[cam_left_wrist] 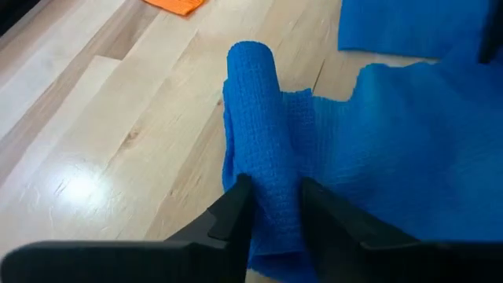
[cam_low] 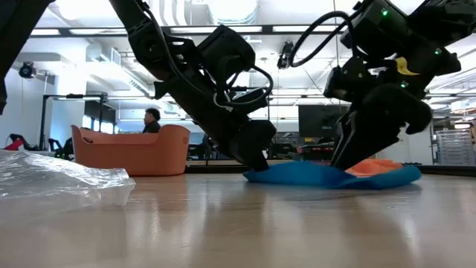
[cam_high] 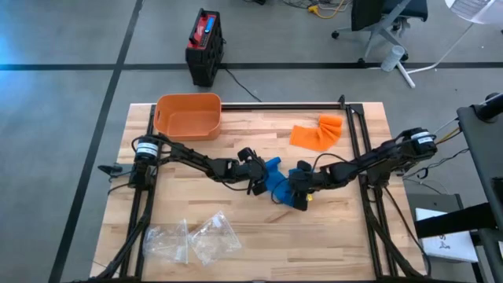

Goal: Roll bandage
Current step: Roll the blue bandage

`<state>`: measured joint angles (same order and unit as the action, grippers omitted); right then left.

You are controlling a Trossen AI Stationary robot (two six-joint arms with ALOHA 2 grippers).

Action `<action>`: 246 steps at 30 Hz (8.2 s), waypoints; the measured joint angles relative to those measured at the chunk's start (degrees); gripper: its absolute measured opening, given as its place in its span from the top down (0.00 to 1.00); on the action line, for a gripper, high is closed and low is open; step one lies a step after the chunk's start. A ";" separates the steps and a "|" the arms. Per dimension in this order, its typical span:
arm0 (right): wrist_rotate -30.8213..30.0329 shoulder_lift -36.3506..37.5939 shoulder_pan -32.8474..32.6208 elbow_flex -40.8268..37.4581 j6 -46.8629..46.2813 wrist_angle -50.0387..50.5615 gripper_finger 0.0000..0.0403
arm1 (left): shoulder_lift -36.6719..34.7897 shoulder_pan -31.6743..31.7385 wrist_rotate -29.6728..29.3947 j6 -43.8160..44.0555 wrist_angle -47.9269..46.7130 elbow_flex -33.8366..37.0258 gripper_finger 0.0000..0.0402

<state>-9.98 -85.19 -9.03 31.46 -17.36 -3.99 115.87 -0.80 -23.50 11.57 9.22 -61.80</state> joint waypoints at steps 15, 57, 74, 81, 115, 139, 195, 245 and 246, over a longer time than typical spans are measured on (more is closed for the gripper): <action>-11.04 -4.78 4.23 0.13 -2.26 -20.49 0.61 | -0.10 0.43 0.62 0.55 0.47 -0.11 0.88; -8.29 -10.69 2.64 4.03 4.93 -15.14 0.62 | -9.26 10.79 20.03 -2.56 3.91 10.47 0.89; -11.84 -24.75 7.68 11.79 0.37 -23.71 0.58 | -9.41 11.69 21.04 -4.51 2.71 9.01 0.89; -10.39 -29.45 7.35 12.57 -2.78 -24.18 0.62 | -9.42 15.31 21.37 -7.88 0.30 9.00 0.90; -7.12 -5.83 1.68 10.97 7.09 -5.38 0.48 | -30.70 19.65 43.02 -7.89 -11.24 9.11 0.96; -1.49 14.02 -3.87 13.01 26.49 -7.23 0.47 | -37.47 -3.48 25.07 -20.19 -15.06 6.79 0.95; 0.68 14.84 -4.56 15.69 26.01 -3.98 0.97 | -37.39 -11.37 14.55 -21.87 -12.98 3.39 0.94; -0.58 30.57 -4.55 15.65 20.58 -3.57 1.00 | -39.81 -9.86 20.19 -18.05 11.89 8.92 0.43; -0.58 30.50 -4.54 15.65 20.11 -3.44 1.00 | -39.38 -9.78 20.14 -18.05 12.51 8.92 0.43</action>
<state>-10.57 -54.68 -13.57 47.11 2.75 -7.43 76.48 -10.57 -3.36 -6.48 21.72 -52.88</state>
